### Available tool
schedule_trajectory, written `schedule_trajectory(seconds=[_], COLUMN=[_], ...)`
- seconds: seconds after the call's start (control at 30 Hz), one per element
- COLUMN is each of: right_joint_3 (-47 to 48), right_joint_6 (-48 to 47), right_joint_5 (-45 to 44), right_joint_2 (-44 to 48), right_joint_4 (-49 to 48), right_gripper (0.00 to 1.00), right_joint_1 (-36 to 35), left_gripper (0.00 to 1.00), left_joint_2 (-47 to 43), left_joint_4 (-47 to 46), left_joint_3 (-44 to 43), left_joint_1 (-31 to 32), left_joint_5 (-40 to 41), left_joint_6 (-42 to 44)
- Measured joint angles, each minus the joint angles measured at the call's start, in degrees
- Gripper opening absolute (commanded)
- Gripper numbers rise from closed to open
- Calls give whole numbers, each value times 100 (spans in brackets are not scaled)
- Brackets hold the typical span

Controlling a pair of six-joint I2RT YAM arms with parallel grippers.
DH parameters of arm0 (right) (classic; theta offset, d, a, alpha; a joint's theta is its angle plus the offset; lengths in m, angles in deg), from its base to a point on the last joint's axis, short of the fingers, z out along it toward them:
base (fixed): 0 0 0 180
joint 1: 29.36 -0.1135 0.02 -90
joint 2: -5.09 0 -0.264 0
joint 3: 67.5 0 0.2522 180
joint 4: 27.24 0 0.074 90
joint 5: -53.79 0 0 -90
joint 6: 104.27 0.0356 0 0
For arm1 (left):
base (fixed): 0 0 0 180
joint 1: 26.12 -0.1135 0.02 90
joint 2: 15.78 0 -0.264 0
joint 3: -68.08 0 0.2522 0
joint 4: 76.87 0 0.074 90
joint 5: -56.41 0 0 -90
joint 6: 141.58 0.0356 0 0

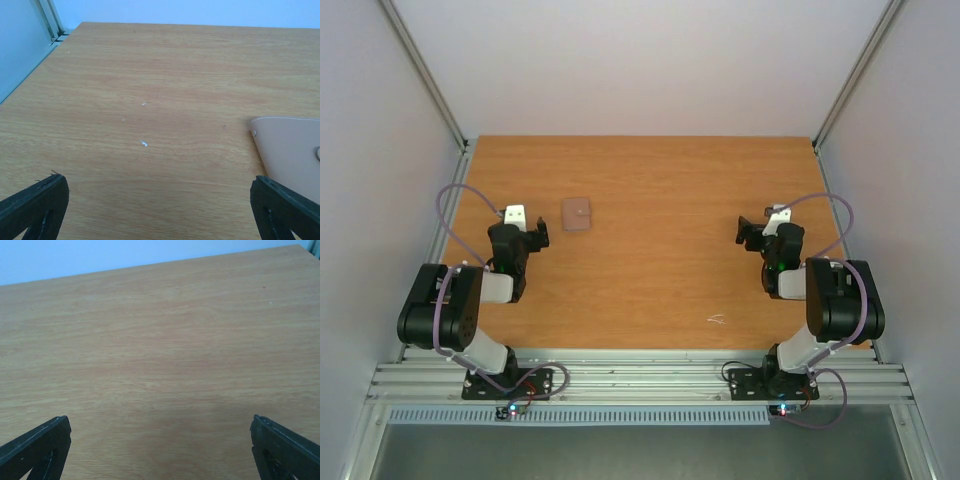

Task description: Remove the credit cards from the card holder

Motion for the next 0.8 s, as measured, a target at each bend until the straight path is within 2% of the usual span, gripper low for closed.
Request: schedule_trajectory(seconds=[0.17, 0.33, 0.47, 0.53, 0.6, 0.7, 0.8], right_joint_3=[46, 83, 138, 304, 651, 1233, 2181], right_joint_6=[-50, -101, -111, -85, 83, 341, 669], right_joint_5=[-68, -109, -201, -323, -396, -273, -90], right_joint_2=[0, 0, 146, 505, 1075, 1694, 1805], right_joint_4=[70, 214, 590, 1202, 1781, 2225, 3021], right_gripper=[99, 98, 99, 99, 98, 98, 98], right_joint_1=[-52, -66, -83, -85, -44, 13, 37], left_gripper=[99, 99, 99, 99, 99, 99, 98], left_joint_2=[-2, -68, -728, -1158, -1342, -1294, -1034], left_joint_4=[2, 9, 468, 1357, 2376, 3595, 4719], left_joint_3=[0, 2, -31, -396, -1213, -2404, -3110], left_joint_1=[0, -15, -9, -9, -4, -4, -7], left_joint_5=[-48, -660, -1119, -1421, -1703, -2293, -2796], left_joint_6=[2, 240, 444, 496, 389, 0, -400])
